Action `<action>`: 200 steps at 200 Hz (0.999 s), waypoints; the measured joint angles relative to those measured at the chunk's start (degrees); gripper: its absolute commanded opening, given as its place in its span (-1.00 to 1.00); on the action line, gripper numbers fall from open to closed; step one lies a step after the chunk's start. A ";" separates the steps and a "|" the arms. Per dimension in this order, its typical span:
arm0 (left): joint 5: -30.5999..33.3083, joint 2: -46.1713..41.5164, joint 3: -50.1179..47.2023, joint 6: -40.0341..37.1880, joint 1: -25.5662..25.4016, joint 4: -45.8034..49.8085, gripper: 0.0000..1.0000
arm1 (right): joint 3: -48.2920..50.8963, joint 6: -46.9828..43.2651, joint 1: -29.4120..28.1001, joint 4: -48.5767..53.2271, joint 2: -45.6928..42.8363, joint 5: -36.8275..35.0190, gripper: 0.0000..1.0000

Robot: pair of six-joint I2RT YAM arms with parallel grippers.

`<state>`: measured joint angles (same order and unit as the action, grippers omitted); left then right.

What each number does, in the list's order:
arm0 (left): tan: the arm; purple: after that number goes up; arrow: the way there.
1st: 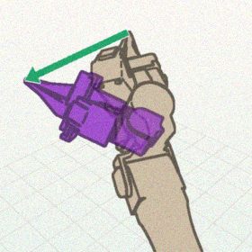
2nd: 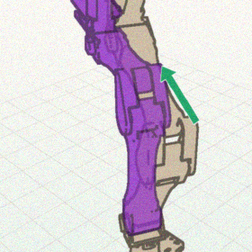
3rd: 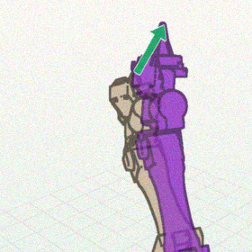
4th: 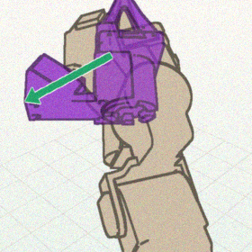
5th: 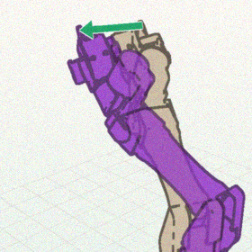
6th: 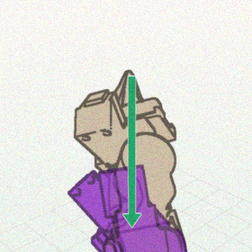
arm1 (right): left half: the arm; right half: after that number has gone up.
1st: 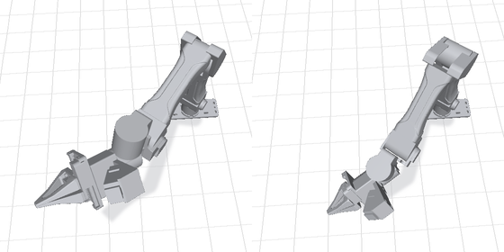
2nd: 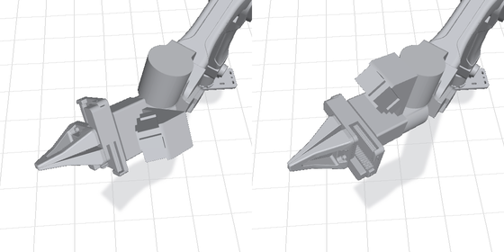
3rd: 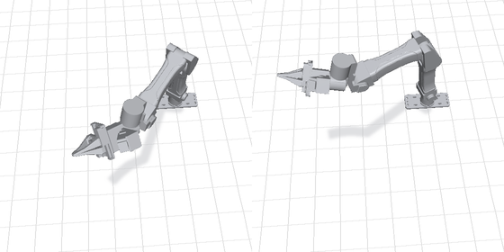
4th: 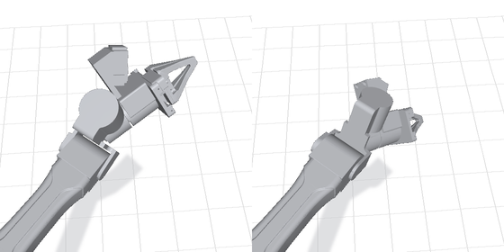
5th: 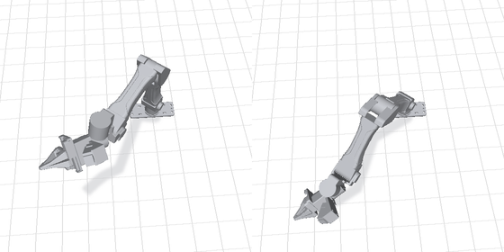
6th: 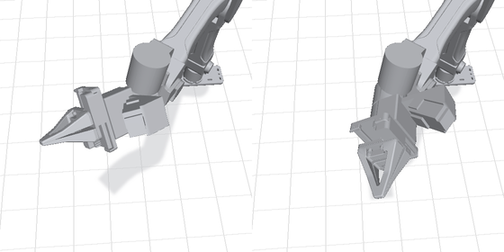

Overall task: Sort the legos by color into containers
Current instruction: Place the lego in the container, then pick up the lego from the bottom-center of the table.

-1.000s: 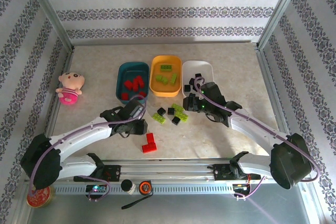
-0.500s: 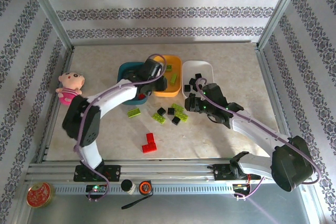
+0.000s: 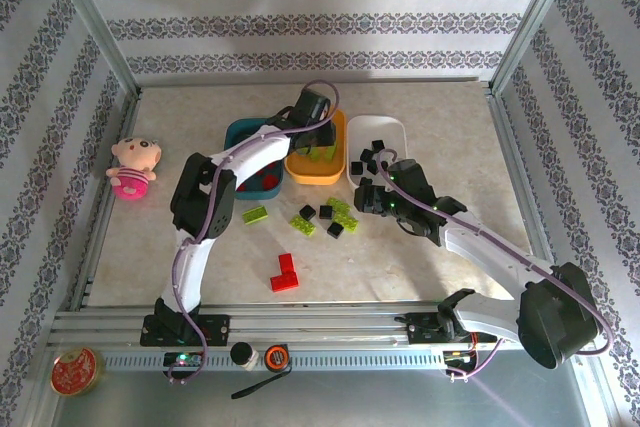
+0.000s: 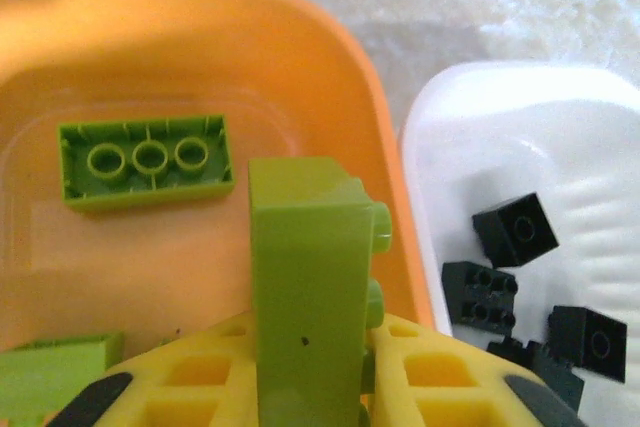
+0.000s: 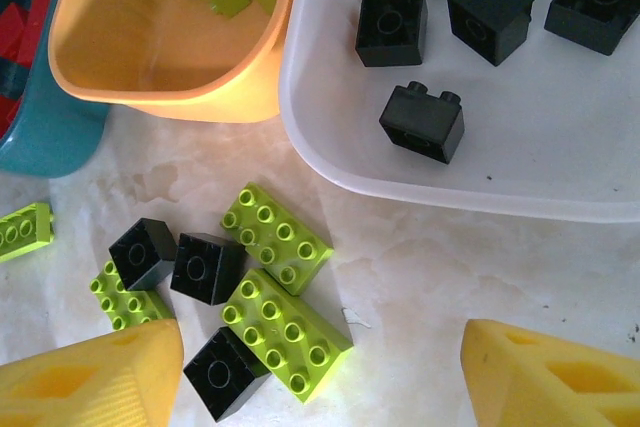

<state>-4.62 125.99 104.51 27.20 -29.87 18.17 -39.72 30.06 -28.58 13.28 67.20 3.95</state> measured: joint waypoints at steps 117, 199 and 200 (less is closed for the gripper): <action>-5.86 -16.59 -15.72 3.10 0.00 -5.38 0.72 | 0.00 -0.74 -0.07 0.39 0.13 2.36 0.51; -6.12 -53.37 -56.19 7.61 0.00 -12.55 0.99 | -4.28 -5.14 -17.59 0.35 11.30 4.52 0.50; -6.03 -53.66 -56.46 7.63 0.00 -12.57 0.99 | -4.55 -5.25 -17.94 0.37 11.69 4.52 0.49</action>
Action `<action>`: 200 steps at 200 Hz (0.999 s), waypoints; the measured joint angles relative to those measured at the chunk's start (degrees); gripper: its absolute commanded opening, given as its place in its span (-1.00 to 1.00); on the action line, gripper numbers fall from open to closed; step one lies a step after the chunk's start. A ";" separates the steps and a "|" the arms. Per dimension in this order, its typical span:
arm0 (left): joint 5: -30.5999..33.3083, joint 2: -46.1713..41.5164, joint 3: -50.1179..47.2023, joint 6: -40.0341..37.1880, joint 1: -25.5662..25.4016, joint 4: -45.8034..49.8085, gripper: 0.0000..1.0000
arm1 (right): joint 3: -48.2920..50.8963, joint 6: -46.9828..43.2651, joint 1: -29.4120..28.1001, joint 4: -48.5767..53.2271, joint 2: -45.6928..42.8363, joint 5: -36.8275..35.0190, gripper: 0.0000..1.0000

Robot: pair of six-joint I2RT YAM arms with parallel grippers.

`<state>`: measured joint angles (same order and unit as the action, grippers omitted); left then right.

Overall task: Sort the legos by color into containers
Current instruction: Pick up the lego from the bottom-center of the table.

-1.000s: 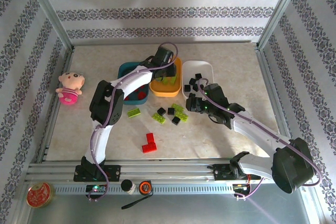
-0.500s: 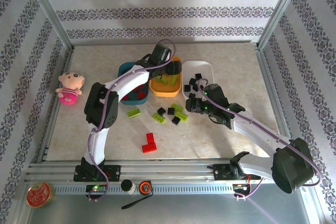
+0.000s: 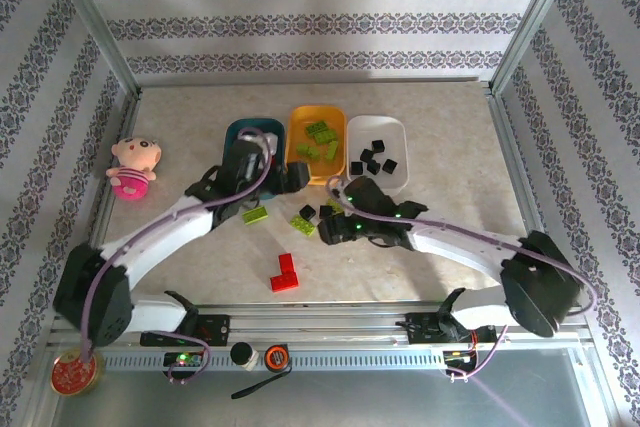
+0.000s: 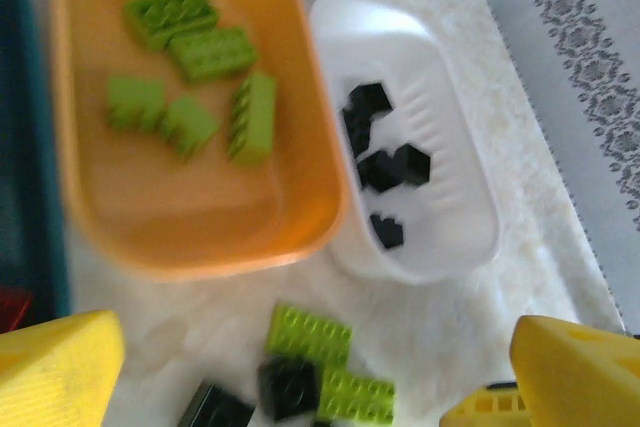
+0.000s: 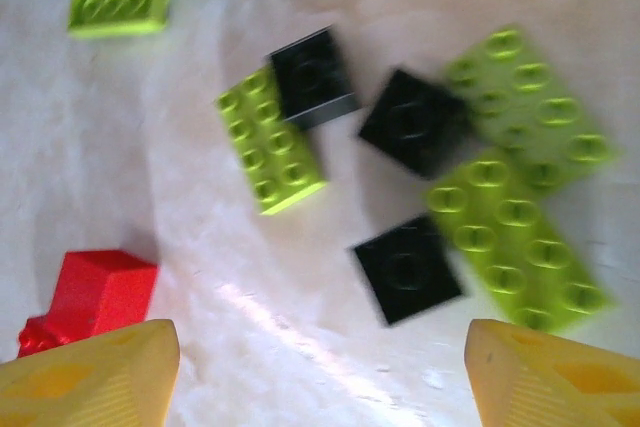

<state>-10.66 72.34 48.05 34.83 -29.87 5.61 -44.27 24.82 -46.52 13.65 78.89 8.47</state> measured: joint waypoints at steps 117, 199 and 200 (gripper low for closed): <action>15.26 -36.79 -16.46 3.69 0.00 16.15 0.99 | -16.31 -5.16 -13.03 1.99 20.55 2.60 0.55; 17.00 -36.39 -16.61 3.87 0.00 18.67 0.99 | -19.74 -2.73 -17.22 4.70 26.73 -1.18 0.30; 17.00 -36.41 -16.61 3.87 0.00 18.67 0.99 | -19.74 -2.78 -17.22 4.72 26.75 -1.22 0.29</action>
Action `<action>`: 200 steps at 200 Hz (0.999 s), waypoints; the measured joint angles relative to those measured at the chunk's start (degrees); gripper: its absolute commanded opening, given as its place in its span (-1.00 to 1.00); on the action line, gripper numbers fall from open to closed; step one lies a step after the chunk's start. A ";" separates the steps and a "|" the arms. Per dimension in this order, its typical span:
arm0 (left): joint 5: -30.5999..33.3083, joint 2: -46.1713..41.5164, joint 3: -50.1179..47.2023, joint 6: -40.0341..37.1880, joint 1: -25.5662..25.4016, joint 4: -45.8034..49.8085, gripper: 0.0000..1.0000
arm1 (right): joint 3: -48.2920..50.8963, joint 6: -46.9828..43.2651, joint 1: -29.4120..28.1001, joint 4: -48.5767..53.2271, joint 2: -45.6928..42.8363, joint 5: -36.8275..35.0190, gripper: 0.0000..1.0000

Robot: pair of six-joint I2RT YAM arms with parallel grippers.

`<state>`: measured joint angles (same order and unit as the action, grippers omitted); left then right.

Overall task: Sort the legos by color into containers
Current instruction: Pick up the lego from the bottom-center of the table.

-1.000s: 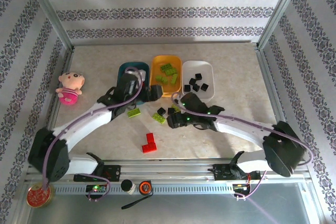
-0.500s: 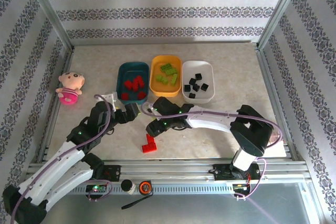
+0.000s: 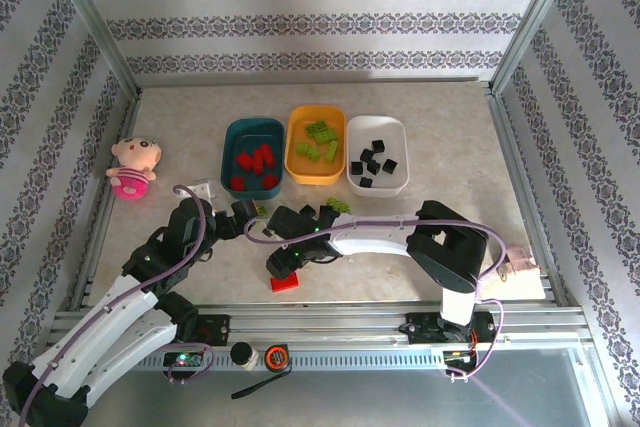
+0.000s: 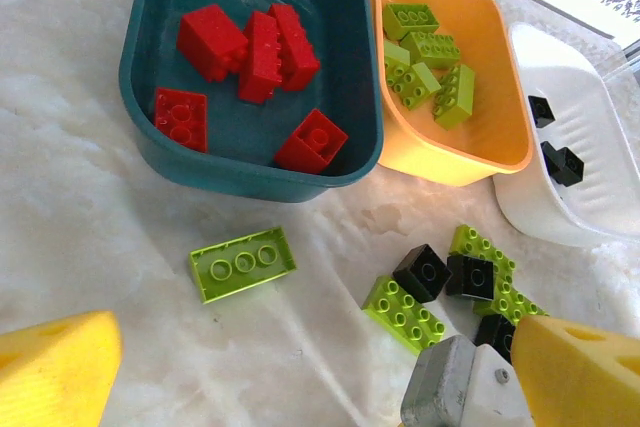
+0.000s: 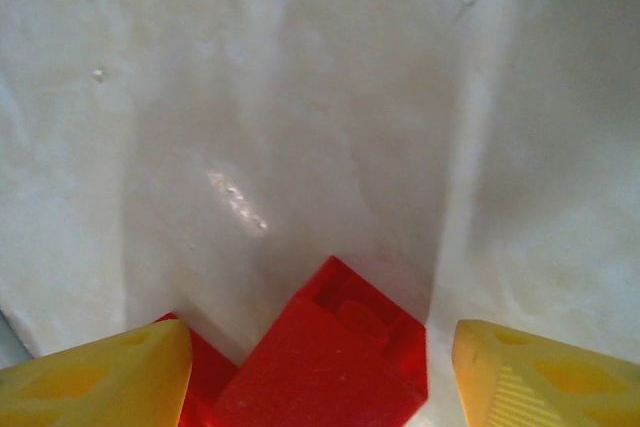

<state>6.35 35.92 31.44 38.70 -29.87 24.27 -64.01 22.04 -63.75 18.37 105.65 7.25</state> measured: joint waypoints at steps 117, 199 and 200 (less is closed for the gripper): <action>1.66 0.61 -0.57 -0.02 0.00 0.92 0.99 | 3.67 0.48 5.84 -5.33 -5.38 0.15 -0.44; 2.32 -0.15 -0.59 0.00 0.00 1.05 0.99 | -14.21 -0.44 15.78 -6.84 -1.84 1.60 -0.44; 2.29 -0.15 -0.59 0.00 0.00 1.07 0.99 | -14.51 -0.44 15.82 -6.88 -1.62 1.60 -0.44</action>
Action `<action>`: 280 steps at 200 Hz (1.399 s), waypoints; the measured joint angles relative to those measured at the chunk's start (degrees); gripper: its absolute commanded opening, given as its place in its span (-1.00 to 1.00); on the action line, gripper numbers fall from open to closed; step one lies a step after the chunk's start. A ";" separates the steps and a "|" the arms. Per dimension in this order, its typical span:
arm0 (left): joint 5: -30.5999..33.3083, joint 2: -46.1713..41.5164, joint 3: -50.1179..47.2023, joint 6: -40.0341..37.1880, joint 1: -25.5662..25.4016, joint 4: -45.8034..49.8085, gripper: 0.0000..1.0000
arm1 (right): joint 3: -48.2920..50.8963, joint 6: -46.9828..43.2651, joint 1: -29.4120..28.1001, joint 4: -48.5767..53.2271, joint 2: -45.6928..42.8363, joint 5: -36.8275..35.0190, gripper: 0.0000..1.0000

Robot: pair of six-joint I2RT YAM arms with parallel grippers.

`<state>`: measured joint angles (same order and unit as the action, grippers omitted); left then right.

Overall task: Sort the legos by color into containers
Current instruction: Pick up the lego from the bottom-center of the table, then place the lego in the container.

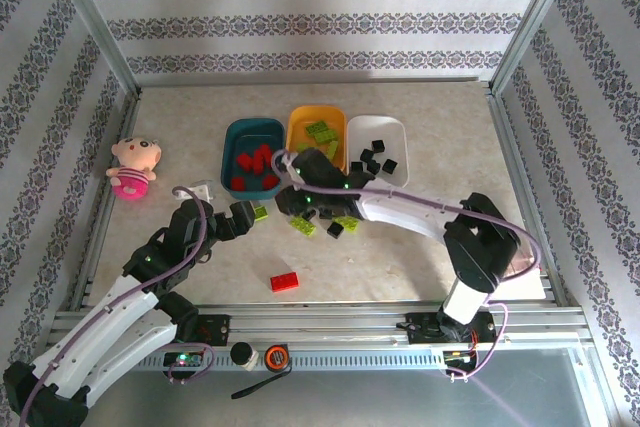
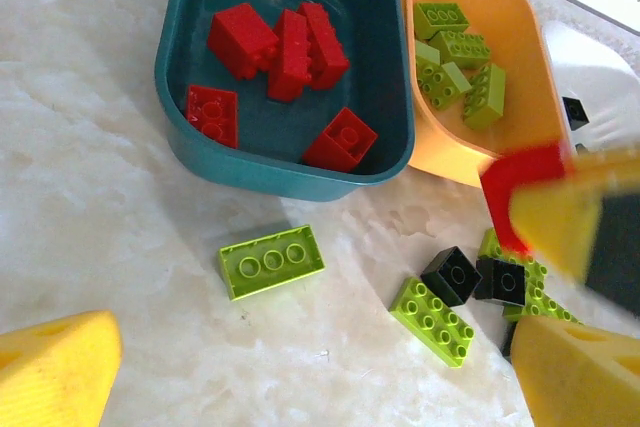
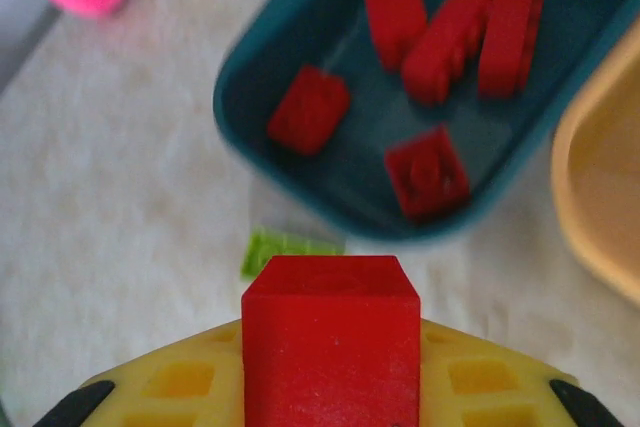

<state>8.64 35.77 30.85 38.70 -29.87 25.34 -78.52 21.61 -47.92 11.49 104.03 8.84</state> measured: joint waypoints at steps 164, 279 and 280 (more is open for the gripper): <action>-5.07 0.13 -0.61 0.42 0.00 -0.02 0.99 | -46.01 5.86 4.72 7.87 34.29 -13.18 0.40; -14.12 18.12 4.55 -5.31 -15.65 4.66 0.98 | -7.02 8.41 9.18 -2.82 7.58 -12.24 0.46; -14.05 18.21 4.55 -5.31 -15.80 4.74 0.98 | -6.75 8.44 9.20 -2.91 7.43 -12.22 0.46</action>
<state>-5.41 53.98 35.40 33.39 -45.67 30.09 -85.27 30.04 -38.72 8.58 111.46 -3.38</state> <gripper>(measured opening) 0.991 0.729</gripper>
